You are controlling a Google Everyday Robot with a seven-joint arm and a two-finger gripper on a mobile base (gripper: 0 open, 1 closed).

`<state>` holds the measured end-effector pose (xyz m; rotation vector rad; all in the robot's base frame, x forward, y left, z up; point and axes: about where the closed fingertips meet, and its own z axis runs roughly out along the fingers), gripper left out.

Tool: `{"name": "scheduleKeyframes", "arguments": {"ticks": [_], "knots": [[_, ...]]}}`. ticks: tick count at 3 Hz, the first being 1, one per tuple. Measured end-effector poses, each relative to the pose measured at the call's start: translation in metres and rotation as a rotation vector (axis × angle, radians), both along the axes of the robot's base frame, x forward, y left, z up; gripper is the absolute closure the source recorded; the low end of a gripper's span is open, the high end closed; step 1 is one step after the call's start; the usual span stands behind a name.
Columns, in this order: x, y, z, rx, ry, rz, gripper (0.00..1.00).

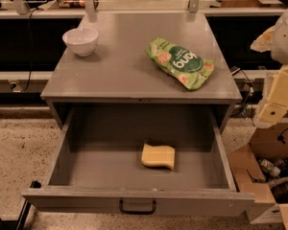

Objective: Pick sponge from top drawer and place on counter

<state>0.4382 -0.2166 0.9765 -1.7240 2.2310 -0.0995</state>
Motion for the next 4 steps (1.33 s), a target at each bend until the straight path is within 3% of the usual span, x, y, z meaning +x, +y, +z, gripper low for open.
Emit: {"name": "scheduleKeyframes", "arguments": {"ticks": [1, 2, 3, 4], "knots": [[0.0, 0.0, 0.0, 0.0, 0.0, 0.0, 0.0], [0.004, 0.02, -0.027, 0.048, 0.054, 0.102, 0.0], [-0.004, 0.077, -0.1, 0.156, 0.116, 0.193, 0.0], [-0.004, 0.076, -0.101, 0.156, 0.116, 0.192, 0.0]]}}
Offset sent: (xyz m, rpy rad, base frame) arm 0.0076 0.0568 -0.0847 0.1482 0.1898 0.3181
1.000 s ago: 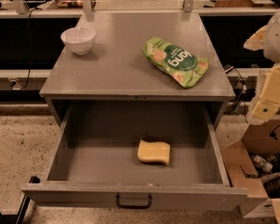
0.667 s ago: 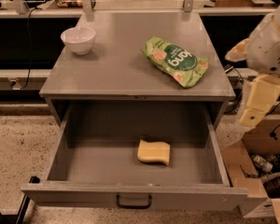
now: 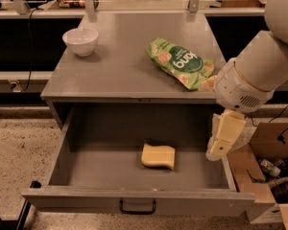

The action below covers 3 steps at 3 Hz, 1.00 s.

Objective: Pick sponge from top drawer and place on counter

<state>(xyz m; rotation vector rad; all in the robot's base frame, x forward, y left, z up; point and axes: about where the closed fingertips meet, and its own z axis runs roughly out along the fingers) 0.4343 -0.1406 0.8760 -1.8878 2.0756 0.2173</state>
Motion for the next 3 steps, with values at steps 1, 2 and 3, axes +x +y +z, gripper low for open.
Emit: {"name": "scheduleKeyframes", "arguments": {"ticks": [1, 2, 3], "knots": [[0.011, 0.006, -0.012, 0.002, 0.002, -0.016, 0.0], [0.016, 0.007, -0.049, 0.04, 0.015, -0.047, 0.0], [0.034, 0.016, -0.091, 0.099, -0.038, -0.065, 0.0]]}}
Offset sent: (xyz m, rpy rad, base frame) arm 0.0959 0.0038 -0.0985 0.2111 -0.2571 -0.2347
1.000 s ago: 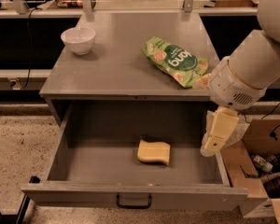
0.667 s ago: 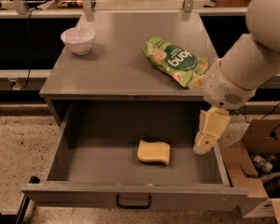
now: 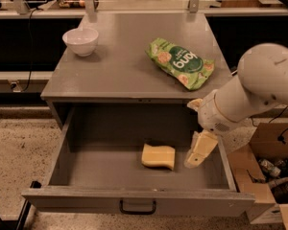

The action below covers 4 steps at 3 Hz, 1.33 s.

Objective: Pick sponge from top drawer and place on counter

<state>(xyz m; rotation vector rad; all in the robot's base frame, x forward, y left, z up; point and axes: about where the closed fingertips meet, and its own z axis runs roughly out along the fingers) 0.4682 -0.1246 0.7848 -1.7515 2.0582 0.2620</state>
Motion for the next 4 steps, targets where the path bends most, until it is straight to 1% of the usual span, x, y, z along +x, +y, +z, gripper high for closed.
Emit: {"name": "scheduleKeyframes", "arguments": {"ticks": [1, 2, 3, 4], "knots": [[0.024, 0.012, -0.022, 0.042, -0.099, -0.021, 0.0], [0.053, 0.022, -0.035, 0.059, -0.197, -0.025, 0.0], [0.053, 0.022, -0.035, 0.059, -0.197, -0.025, 0.0], [0.035, 0.026, -0.064, 0.06, -0.127, 0.016, 0.0]]}}
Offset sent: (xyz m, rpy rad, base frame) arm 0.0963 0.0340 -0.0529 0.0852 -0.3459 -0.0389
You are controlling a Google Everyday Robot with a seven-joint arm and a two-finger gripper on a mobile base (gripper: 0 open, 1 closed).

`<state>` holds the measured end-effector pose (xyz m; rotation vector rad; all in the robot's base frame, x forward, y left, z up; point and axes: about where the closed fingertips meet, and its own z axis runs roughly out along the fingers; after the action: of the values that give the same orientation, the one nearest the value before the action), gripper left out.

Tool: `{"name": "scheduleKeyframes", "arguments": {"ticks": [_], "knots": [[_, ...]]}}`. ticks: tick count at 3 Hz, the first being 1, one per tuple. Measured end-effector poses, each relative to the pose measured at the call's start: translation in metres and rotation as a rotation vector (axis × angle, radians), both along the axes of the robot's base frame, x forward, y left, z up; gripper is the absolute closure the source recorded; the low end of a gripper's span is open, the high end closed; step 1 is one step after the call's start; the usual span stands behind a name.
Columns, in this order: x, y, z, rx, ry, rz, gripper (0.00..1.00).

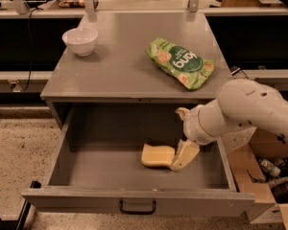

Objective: Pick sponge from top drawer and place on counter

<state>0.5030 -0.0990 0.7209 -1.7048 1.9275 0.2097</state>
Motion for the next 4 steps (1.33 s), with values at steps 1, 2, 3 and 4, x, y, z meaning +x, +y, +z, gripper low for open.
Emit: {"name": "scheduleKeyframes", "arguments": {"ticks": [1, 2, 3, 4], "knots": [[-0.018, 0.004, -0.034, -0.042, 0.018, 0.038, 0.18], [-0.023, 0.002, -0.064, -0.064, 0.018, 0.031, 0.37], [-0.014, 0.008, -0.078, -0.074, -0.005, 0.047, 0.37], [-0.003, 0.016, -0.087, -0.074, -0.005, 0.051, 0.36]]}}
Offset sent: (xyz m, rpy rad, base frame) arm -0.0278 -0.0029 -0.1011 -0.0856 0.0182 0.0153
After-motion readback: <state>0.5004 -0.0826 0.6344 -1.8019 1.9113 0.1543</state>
